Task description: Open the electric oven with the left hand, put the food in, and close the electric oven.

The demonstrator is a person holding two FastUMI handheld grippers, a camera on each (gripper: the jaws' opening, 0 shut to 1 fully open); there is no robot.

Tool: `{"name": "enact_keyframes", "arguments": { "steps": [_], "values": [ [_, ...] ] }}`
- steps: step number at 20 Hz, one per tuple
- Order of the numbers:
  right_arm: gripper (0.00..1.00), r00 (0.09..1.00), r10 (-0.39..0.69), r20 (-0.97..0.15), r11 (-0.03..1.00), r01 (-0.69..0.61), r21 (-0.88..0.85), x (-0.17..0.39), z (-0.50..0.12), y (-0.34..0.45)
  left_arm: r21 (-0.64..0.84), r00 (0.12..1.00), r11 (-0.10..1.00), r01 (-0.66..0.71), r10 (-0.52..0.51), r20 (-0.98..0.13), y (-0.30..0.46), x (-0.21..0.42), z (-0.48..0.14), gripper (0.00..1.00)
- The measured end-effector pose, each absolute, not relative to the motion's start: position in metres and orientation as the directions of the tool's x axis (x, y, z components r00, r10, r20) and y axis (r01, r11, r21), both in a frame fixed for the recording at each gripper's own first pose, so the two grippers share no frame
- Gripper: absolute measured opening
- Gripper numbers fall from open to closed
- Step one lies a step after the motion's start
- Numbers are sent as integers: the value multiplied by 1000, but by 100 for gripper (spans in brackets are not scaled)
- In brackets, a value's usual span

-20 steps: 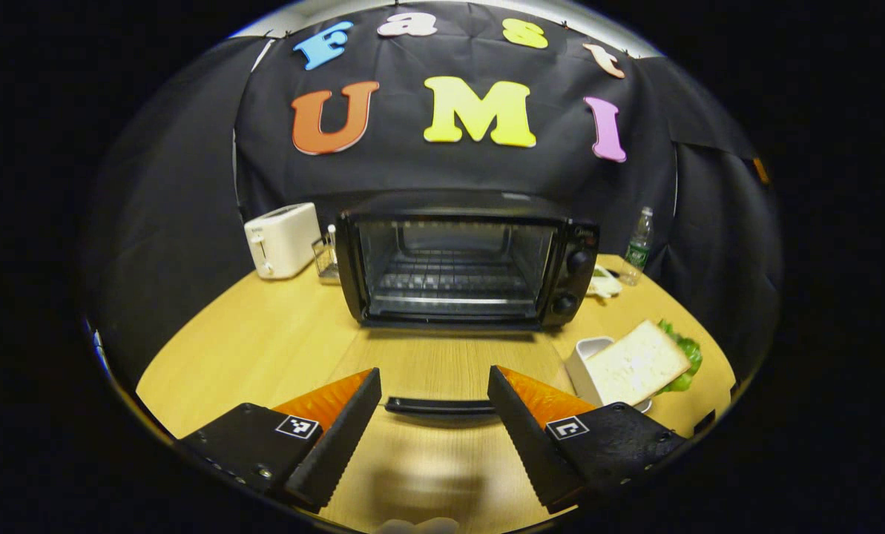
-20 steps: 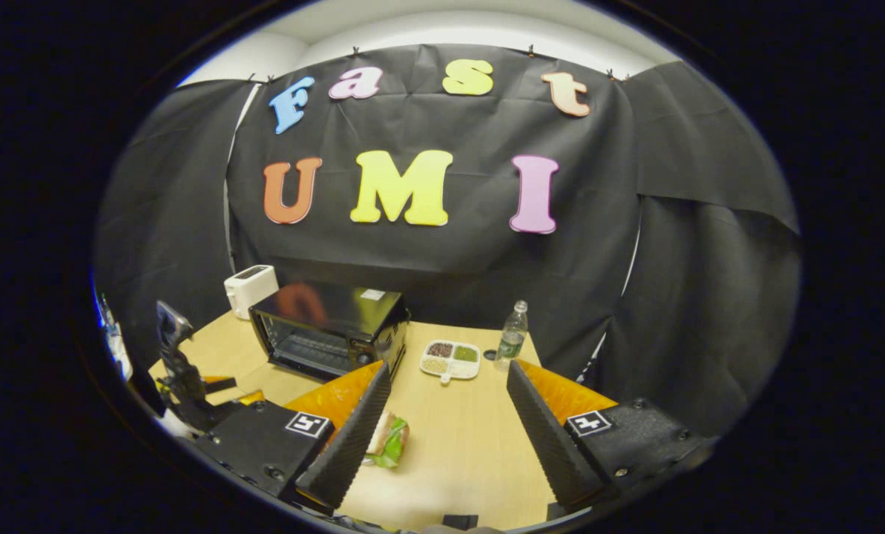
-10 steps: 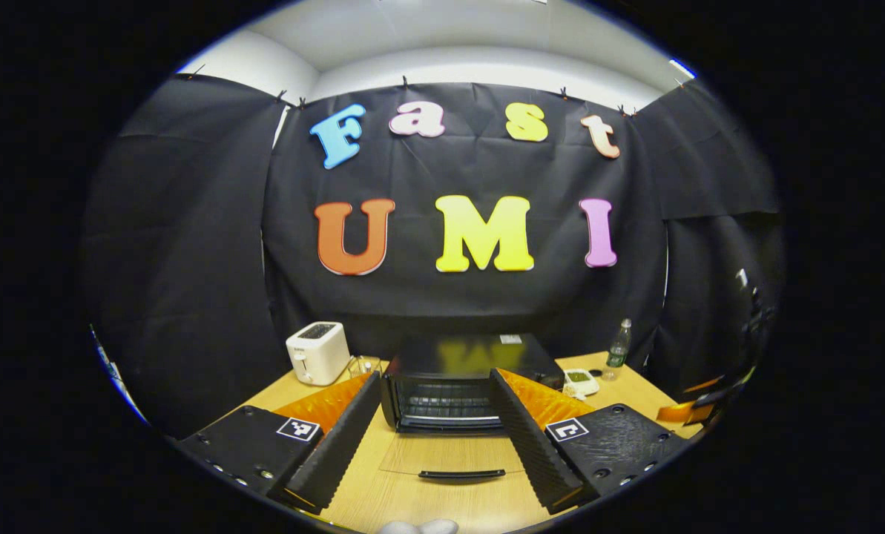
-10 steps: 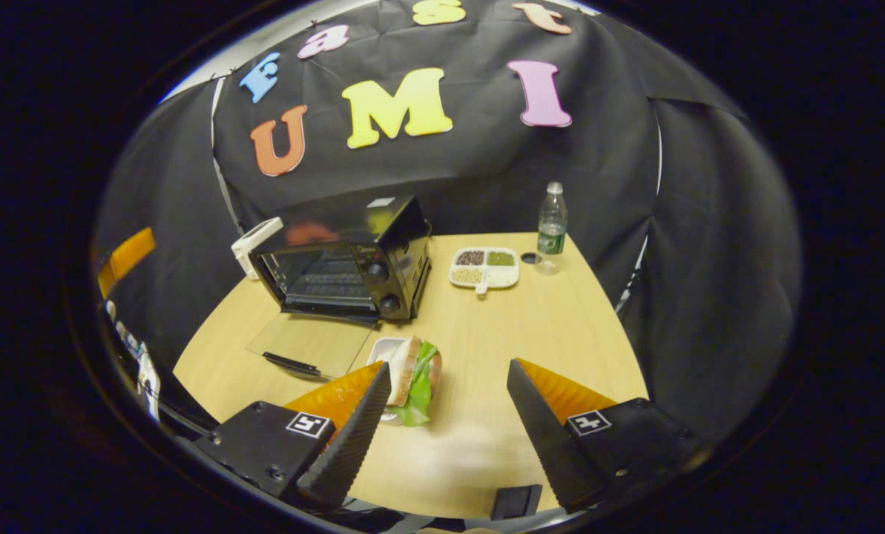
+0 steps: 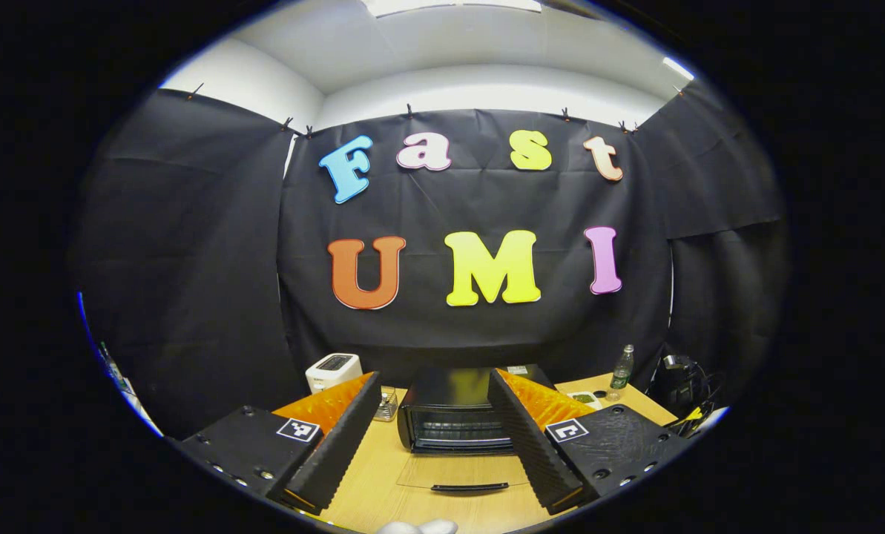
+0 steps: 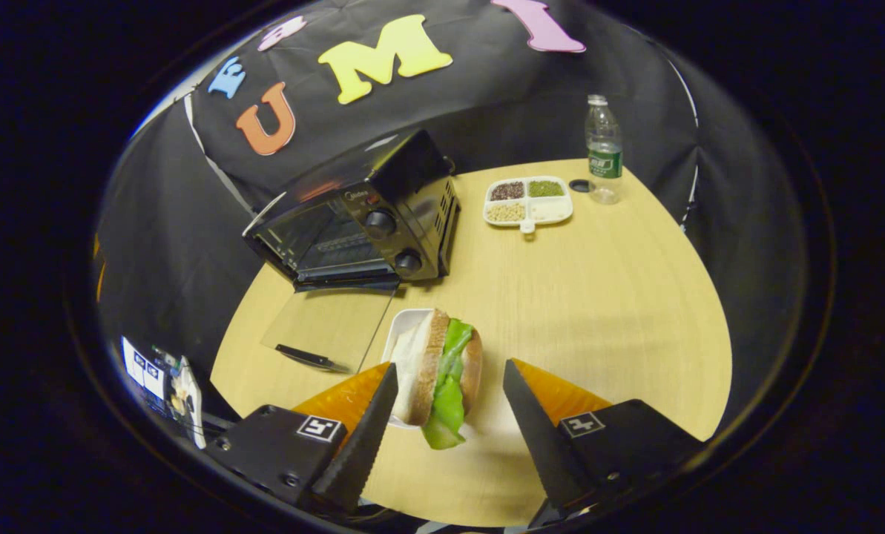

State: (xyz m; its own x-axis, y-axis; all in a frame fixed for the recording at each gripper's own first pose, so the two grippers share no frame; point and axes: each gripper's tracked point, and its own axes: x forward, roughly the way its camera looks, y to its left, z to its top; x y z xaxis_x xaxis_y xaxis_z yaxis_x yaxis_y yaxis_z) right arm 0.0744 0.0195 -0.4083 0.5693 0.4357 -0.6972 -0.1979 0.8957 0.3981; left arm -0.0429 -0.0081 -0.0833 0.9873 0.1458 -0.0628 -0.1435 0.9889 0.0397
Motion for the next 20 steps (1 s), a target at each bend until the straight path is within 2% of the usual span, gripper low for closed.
{"name": "enact_keyframes", "arguments": {
  "steps": [1,2,3,4,5,7,8,9,13,15,18,20],
  "values": [
    [80,550,448,-705,889,-191,417,77,-413,24,40,986,988,-149,151,-64,-8,-42,-83,95],
    [86,528,463,-712,881,-180,439,78,-417,28,39,985,987,-153,155,-69,-9,-43,-83,95],
    [75,504,479,-719,871,-168,463,78,-421,31,38,985,987,-159,161,-67,-9,-42,-81,95],
    [73,487,494,-720,861,-159,483,75,-423,34,39,984,986,-161,164,-70,-9,-41,-81,95],
    [77,476,512,-715,849,-151,507,76,-423,37,41,983,985,-165,168,-73,-9,-40,-82,95],
    [60,467,530,-708,830,-113,546,77,-423,38,39,982,985,-168,170,-85,-10,-40,-87,95],
    [59,461,544,-701,817,-103,567,77,-422,40,39,982,985,-167,170,-89,-12,-39,-87,95],
    [51,459,553,-696,811,-102,576,76,-421,40,40,981,985,-165,168,-92,-12,-37,-89,95],
    [36,450,569,-688,797,-95,597,74,-417,43,33,981,987,-156,159,-107,-16,-34,-93,95],
    [40,456,566,-687,797,-91,597,74,-413,43,31,982,987,-155,157,-106,-13,-34,-93,95],
    [35,485,559,-673,803,-113,585,76,-395,46,28,983,988,-149,151,-103,-10,-36,-91,95],
    [40,524,555,-646,796,-111,595,80,-375,50,30,984,989,-143,145,-103,-7,-37,-91,95]
  ]
}}
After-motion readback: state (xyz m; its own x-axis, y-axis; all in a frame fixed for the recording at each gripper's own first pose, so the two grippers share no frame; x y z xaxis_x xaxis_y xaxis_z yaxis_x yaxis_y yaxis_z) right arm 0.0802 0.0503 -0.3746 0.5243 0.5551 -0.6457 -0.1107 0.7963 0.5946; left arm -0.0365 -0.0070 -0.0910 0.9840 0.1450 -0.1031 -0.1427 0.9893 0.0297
